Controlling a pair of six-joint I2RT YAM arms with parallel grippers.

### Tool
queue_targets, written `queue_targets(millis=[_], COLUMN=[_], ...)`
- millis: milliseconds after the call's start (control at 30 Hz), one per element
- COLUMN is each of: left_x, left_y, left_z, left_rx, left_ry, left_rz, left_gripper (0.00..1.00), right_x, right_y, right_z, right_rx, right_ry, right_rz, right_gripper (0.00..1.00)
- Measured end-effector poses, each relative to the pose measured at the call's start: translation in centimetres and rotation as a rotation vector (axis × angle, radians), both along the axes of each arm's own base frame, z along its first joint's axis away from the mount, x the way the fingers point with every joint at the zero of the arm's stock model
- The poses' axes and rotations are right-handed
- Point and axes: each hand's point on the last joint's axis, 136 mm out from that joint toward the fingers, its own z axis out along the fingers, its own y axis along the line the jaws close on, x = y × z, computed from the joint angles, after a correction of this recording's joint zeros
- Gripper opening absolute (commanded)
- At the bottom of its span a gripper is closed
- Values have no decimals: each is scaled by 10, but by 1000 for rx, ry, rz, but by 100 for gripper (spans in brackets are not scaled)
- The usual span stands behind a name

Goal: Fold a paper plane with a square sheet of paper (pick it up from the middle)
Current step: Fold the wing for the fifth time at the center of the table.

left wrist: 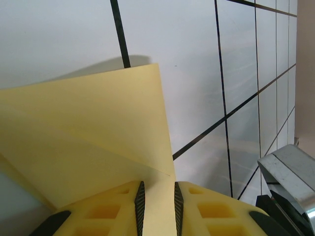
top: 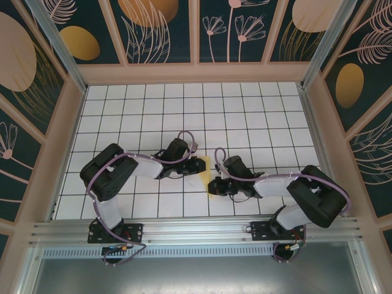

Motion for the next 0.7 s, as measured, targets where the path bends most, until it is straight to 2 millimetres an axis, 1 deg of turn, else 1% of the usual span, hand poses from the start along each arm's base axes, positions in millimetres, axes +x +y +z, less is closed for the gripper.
queue_targets(millis=[333, 433, 500, 600, 667, 700], left_x=[0, 1, 1, 3, 6, 8], left_y=[2, 2, 2, 2, 6, 8], left_z=[-2, -2, -2, 1, 3, 5], left_rx=[14, 16, 15, 16, 35, 42], left_ry=[1, 0, -2, -14, -29, -36], left_rz=[7, 9, 9, 18, 39, 48], left_gripper=[20, 23, 24, 30, 35, 36], right_x=[-11, -10, -7, -2, 1, 3], right_y=[-4, -5, 0, 6, 9, 11], right_z=[3, -1, -2, -1, -1, -1], right_rx=[-7, -23, -25, -24, -26, -28], right_ry=[6, 15, 21, 24, 22, 19], right_rz=[15, 12, 17, 20, 22, 23], right_gripper=[8, 6, 5, 5, 5, 5])
